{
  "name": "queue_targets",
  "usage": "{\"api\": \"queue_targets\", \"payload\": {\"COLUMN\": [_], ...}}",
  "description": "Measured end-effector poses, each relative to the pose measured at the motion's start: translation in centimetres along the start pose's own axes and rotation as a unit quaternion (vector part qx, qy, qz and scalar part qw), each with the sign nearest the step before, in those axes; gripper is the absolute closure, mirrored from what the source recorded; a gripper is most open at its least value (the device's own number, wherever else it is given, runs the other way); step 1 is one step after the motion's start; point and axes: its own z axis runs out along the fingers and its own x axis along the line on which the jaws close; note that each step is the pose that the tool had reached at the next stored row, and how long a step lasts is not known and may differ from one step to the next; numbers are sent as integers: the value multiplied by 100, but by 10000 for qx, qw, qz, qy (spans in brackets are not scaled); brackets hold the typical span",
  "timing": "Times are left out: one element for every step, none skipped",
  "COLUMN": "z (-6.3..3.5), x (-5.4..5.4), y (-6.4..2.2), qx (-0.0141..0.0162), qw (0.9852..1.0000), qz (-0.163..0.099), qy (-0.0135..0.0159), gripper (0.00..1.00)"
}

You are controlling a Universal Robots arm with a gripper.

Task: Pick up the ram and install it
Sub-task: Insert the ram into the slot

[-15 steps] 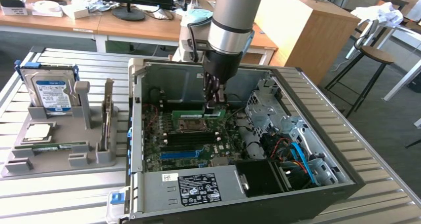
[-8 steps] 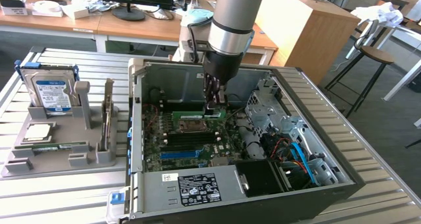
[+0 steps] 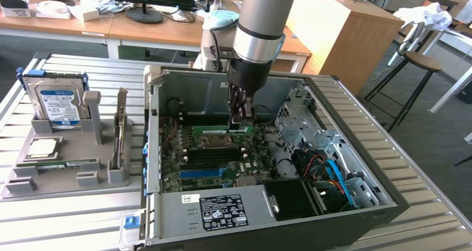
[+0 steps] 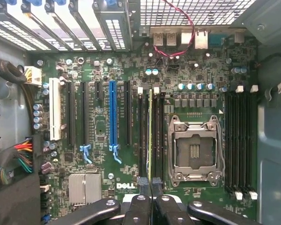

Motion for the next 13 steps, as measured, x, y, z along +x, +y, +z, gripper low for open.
{"api": "queue_targets", "payload": {"z": [11,22,33,44,53,64,72,80,87,93,101,109,118], "x": [0,0,0,0,-1,-1,-1,-1,-1,-1,-1,-1,-1], "y": [0,0,0,0,0,0,1,1,1,1,1,1,1], "qx": [0,0,0,0,0,0,0,0,0,0,0,0,0], "qw": [10000,10000,10000,10000,10000,10000,10000,10000,10000,10000,10000,10000,10000], "qz": [0,0,0,0,0,0,1,2,2,3,4,5,7], "qy": [0,0,0,1,1,1,2,2,2,2,2,2,2], "gripper": [89,89,89,89,89,89,89,89,89,89,89,89,89]}}
